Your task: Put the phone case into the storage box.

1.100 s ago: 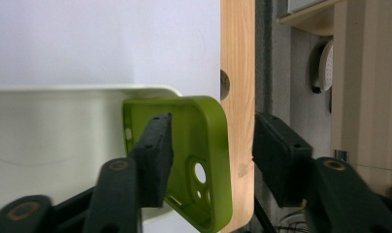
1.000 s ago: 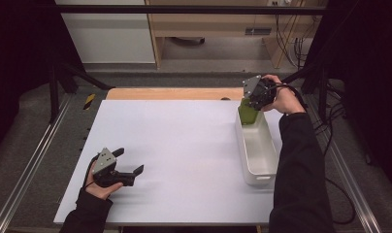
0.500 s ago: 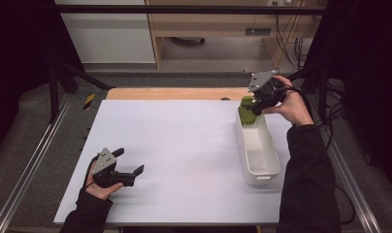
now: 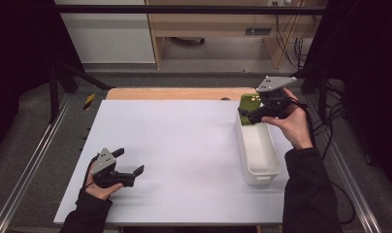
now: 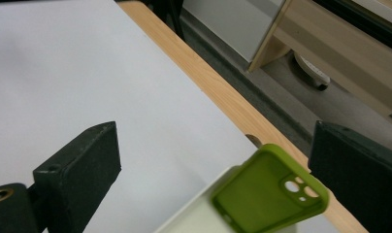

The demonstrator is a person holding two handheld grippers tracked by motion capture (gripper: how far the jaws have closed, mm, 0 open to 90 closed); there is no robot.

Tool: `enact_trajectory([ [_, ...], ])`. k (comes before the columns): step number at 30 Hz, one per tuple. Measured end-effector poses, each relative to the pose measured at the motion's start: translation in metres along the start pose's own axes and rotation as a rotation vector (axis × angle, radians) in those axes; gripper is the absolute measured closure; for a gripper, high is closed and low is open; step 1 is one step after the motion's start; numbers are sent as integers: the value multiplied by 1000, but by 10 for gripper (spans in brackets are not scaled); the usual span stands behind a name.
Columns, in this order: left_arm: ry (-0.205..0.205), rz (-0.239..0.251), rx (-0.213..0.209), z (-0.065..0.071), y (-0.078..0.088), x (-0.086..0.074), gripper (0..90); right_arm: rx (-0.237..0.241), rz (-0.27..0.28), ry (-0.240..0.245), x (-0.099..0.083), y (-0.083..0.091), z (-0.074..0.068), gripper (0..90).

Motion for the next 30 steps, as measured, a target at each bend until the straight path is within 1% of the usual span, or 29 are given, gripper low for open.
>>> enact_trajectory([
  [3,-2,1,-5,0,0,0,0,7,43,-42,-1,6,-9,50],
  [5,-3,5,-7,1,1,1,0,-6,59,-62,-2,11,-14,43],
  [6,-3,6,-8,1,1,1,0,-17,77,-69,-1,14,-16,42],
  [7,-3,8,-8,1,2,1,0,-18,101,-80,0,18,-19,37],
  [9,-1,9,-9,1,2,2,0,-10,136,-112,0,25,-24,26],
  [12,-2,11,-12,1,2,2,0,1,191,-144,-1,34,-32,22],
  [13,-4,14,-14,1,2,2,0,7,209,-163,-3,37,-34,19],
  [15,-3,19,-16,2,3,3,0,12,231,-185,-8,41,-39,17],
  [19,0,24,-20,2,4,3,0,11,245,-224,-25,44,-46,14],
  [23,-2,24,-25,2,4,3,0,31,265,-298,-46,45,-53,7],
  [24,-3,27,-26,2,3,3,0,34,268,-307,-53,45,-55,6],
  [27,-3,32,-28,3,4,4,0,45,268,-305,-66,46,-59,6],
  [29,-1,33,-27,3,4,4,0,29,263,-307,-73,48,-60,7],
  [30,-1,34,-27,3,4,5,0,25,267,-316,-77,50,-61,6],
])
Point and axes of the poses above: each handheld gripper's, and its own axes: y roughly backward along the jaws, x roughly out of its top, z roughly to its right, the point moved 8 cm from there along -y, roughly forward along the jaws, and after that the axes turned 3 degrees about -y, right-handed, at the moved point
